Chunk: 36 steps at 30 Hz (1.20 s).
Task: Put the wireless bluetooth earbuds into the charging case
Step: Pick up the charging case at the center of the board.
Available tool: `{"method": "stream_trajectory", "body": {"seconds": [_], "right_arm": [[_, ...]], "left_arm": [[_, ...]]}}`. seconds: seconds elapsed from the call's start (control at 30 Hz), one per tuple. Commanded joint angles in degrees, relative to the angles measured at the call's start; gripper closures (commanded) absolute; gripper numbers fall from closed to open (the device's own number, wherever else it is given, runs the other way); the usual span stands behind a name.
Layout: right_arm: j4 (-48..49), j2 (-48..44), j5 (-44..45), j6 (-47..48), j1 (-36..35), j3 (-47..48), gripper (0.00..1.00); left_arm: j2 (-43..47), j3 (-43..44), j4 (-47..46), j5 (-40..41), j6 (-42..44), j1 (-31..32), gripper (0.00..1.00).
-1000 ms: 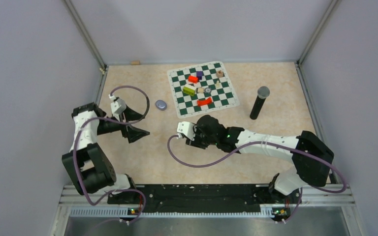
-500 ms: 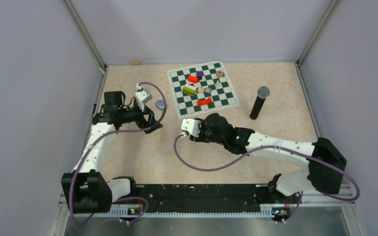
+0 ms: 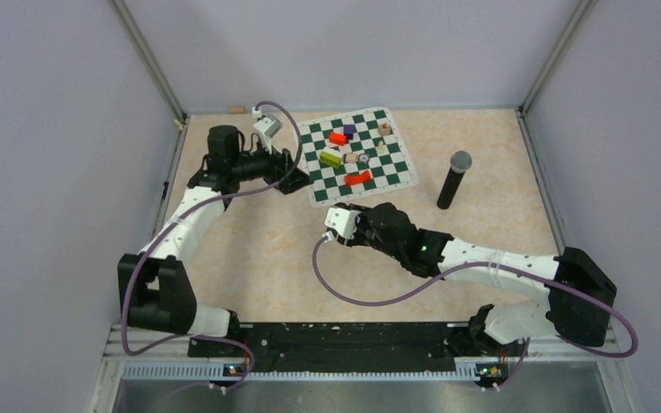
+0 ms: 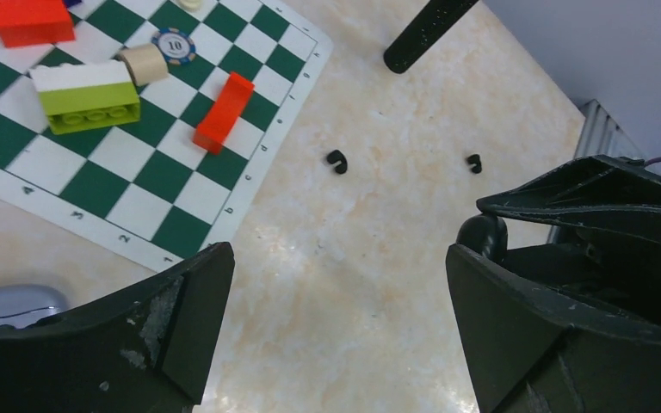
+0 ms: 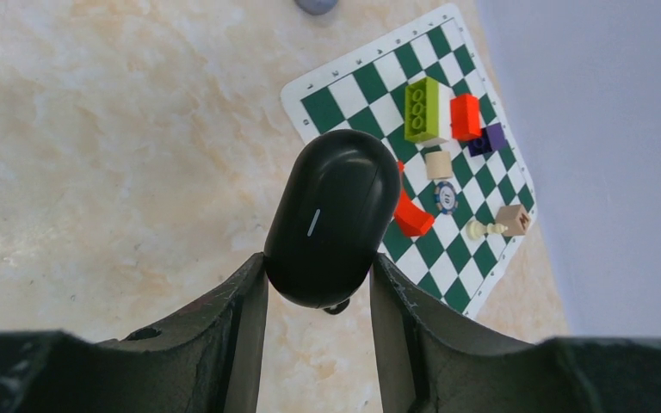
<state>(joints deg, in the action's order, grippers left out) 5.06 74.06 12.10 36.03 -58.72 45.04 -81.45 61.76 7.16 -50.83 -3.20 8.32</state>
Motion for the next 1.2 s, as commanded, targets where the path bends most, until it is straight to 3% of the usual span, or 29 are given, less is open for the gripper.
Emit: {"method": "stream_trajectory", "body": {"seconds": [0.0, 0.67, 1.17], "right_arm": [[7.28, -2.44, 1.82, 1.10, -0.08, -1.04, 0.57], [9.02, -1.32, 2.52, 2.55, -0.16, -1.79, 0.55], [8.35, -0.34, 2.41, 2.68, -0.70, -1.33, 0.55]], "left_arm": [[-1.62, -1.01, -6.72, -3.17, -7.87, 1.16, 0.01], [-6.32, -3.10, -11.10, -18.88, -8.34, 5.45, 0.04], [-9.90, 0.18, -2.77, -15.48, -2.02, 9.93, 0.07]]}}
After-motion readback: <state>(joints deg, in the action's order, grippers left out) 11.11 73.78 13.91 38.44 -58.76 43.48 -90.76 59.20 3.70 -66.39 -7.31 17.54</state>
